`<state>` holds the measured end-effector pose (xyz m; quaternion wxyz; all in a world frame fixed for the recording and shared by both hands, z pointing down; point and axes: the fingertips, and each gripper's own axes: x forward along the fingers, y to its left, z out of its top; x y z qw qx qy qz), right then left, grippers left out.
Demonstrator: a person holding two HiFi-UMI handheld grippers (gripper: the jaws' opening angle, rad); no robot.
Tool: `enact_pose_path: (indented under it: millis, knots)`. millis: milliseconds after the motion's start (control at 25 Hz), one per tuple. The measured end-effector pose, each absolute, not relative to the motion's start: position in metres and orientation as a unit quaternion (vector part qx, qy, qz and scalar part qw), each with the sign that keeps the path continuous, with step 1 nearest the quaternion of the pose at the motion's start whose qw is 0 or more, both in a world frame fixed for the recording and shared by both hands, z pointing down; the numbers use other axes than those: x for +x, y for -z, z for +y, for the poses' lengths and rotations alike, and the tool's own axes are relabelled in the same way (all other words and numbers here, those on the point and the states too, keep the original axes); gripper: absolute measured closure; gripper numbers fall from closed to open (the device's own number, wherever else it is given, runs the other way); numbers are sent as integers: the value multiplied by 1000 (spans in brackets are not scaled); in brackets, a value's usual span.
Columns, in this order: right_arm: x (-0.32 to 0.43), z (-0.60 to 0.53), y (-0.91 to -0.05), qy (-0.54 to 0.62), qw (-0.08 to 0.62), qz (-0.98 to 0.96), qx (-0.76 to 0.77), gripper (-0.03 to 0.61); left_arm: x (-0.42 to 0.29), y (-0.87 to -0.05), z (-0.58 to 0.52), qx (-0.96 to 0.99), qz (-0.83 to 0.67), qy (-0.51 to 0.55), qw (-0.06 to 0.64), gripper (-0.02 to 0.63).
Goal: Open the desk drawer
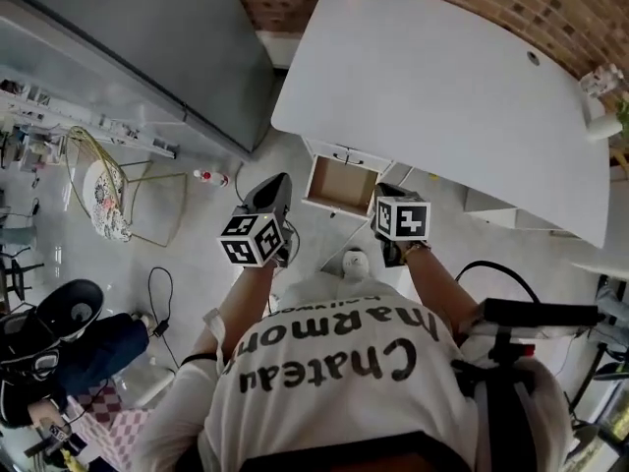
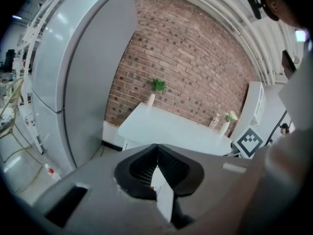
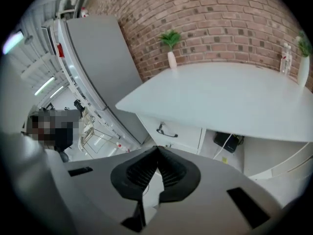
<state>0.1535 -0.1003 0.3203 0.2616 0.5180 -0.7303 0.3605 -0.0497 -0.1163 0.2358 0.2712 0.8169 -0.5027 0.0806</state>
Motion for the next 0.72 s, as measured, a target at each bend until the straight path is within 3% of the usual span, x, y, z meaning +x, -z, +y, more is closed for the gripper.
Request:
enact_pose_path:
  millis: [520, 720]
  knots:
    - [176, -161, -114, -260, 117, -806, 520, 565, -11, -64, -139, 852, -495, 24, 167, 598]
    - [189, -166, -59, -182, 96, -821, 533, 565, 0, -20, -140, 865, -487, 36, 116, 598]
